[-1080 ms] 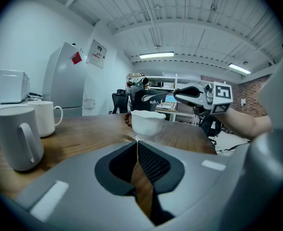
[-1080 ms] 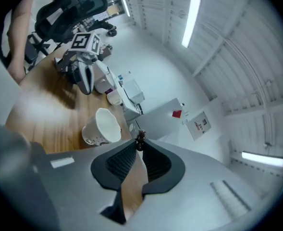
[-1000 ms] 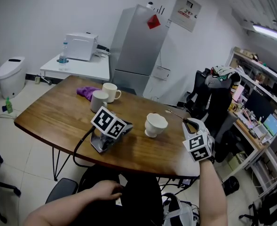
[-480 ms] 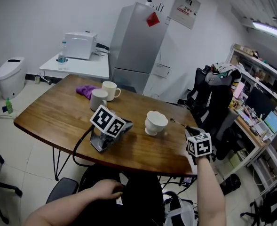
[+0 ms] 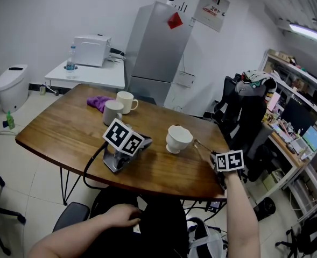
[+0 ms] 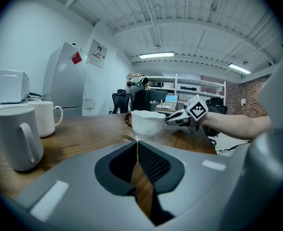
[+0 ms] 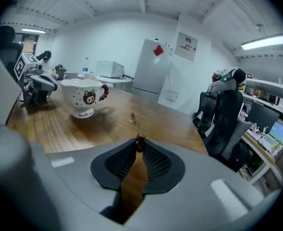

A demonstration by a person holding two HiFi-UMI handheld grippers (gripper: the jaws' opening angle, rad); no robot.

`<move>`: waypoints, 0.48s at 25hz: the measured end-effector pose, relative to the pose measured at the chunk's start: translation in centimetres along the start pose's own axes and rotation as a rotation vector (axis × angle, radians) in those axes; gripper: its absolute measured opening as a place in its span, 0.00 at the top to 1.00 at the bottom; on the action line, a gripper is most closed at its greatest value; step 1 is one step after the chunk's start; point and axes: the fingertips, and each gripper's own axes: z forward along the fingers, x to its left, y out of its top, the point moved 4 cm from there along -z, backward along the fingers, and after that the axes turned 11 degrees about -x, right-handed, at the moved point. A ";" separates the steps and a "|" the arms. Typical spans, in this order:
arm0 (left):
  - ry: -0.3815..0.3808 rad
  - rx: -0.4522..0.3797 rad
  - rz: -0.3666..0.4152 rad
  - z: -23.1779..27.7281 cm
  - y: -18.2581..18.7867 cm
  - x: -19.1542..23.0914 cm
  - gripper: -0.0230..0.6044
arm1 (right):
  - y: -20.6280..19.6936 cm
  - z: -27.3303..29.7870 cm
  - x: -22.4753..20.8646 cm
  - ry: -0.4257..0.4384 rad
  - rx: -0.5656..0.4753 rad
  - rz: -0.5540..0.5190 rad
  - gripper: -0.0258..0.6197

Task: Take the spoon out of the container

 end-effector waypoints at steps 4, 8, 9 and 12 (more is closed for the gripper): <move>0.000 -0.002 0.002 0.0 0.0 0.0 0.94 | -0.5 0.5 0.2 0.027 0.071 -0.054 0.89; -0.001 -0.002 0.001 0.1 -0.1 0.2 0.94 | -0.9 0.9 0.4 0.043 0.116 -0.091 0.87; -0.001 -0.002 0.001 0.1 -0.1 0.2 0.94 | -1.0 0.9 0.4 0.043 0.120 -0.093 0.86; -0.001 -0.002 0.001 0.0 0.0 0.1 0.94 | -1.1 0.8 0.4 0.046 0.118 -0.090 0.81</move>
